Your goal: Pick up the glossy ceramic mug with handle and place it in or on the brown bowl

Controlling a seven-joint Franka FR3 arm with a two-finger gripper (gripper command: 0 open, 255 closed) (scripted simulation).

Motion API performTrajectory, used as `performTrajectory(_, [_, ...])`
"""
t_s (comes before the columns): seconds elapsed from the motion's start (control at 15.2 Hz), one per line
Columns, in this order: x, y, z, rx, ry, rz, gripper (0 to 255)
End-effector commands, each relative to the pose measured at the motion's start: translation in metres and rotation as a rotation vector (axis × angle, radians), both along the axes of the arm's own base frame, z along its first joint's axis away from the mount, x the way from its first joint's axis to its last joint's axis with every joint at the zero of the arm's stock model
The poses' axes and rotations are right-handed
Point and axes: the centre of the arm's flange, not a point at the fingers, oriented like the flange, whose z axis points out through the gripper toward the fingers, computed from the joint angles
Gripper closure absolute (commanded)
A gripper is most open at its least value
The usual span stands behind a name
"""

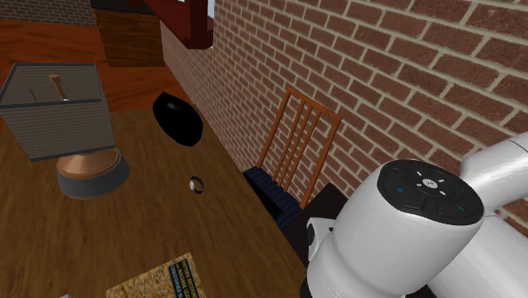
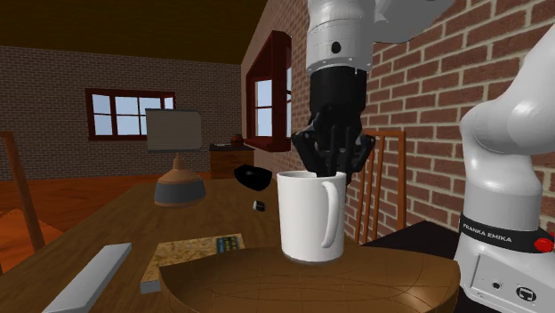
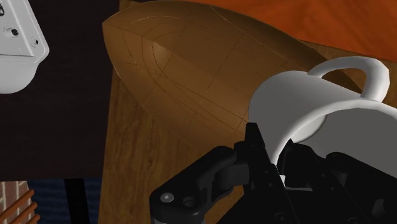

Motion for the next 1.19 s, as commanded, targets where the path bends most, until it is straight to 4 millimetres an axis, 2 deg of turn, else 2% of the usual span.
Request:
performTrajectory(0.0, [0.001, 0.000, -0.011, 0.001, -0.001, 0.000, 255])
performTrajectory(0.13, [0.001, 0.000, -0.022, 0.001, -0.001, 0.000, 255])
performTrajectory(0.66, [0.001, 0.000, -0.022, 0.001, -0.001, 0.000, 255])
performTrajectory(0.73, [0.001, 0.000, -0.022, 0.001, -0.001, 0.000, 0])
performTrajectory(1.06, [0.001, 0.000, -0.022, 0.001, -0.001, 0.000, 0])
performTrajectory(1.12, [0.002, -0.001, -0.009, 0.001, -0.001, 0.000, 0])
